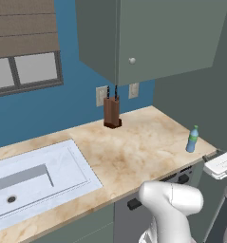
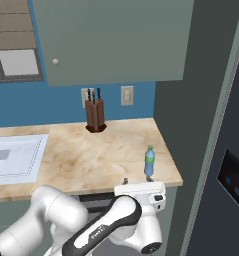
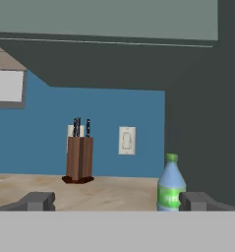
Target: Take the bottled waters from the counter and place them in the freezer to freeze. Close the freezer door after placing the bottles.
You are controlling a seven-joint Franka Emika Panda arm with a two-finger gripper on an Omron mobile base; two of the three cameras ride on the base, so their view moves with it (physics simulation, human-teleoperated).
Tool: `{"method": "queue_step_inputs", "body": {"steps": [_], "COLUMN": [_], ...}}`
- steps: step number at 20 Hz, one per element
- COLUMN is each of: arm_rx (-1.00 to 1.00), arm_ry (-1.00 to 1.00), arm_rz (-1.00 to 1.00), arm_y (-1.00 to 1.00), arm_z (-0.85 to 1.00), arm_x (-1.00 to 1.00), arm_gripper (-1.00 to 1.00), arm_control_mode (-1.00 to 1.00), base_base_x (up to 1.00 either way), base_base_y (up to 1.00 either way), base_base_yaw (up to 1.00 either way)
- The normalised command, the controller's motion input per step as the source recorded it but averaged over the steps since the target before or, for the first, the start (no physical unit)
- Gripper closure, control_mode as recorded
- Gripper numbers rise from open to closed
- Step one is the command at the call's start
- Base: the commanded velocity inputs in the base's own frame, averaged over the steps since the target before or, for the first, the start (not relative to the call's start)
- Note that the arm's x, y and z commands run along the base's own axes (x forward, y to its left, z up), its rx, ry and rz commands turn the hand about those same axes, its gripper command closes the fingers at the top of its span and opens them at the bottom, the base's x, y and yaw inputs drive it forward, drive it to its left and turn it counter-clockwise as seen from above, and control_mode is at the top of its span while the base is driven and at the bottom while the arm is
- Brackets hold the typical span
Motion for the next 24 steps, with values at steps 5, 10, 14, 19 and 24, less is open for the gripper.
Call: {"method": "queue_step_inputs", "body": {"steps": [5, 10, 14, 19, 24], "arm_rx": [0.00, 0.00, 0.00, 0.00, 0.00], "arm_ry": [0.02, 0.00, 0.00, 0.00, 0.00], "arm_rz": [0.12, 0.05, 0.00, 0.00, 0.00], "arm_y": [-0.14, -0.42, -0.20, -0.09, -0.11], "arm_z": [-0.14, -0.18, -0.20, -0.17, -0.18], "arm_x": [0.40, 0.39, 0.66, 0.56, 0.32], "arm_gripper": [-1.00, -1.00, -1.00, -1.00, -1.00], "arm_control_mode": [-1.00, -1.00, -1.00, -1.00, -1.00], "base_base_x": [0.00, 0.00, 0.00, 0.00, 0.00], "base_base_y": [0.00, 0.00, 0.00, 0.00, 0.00], "base_base_yaw": [0.00, 0.00, 0.00, 0.00, 0.00]}}
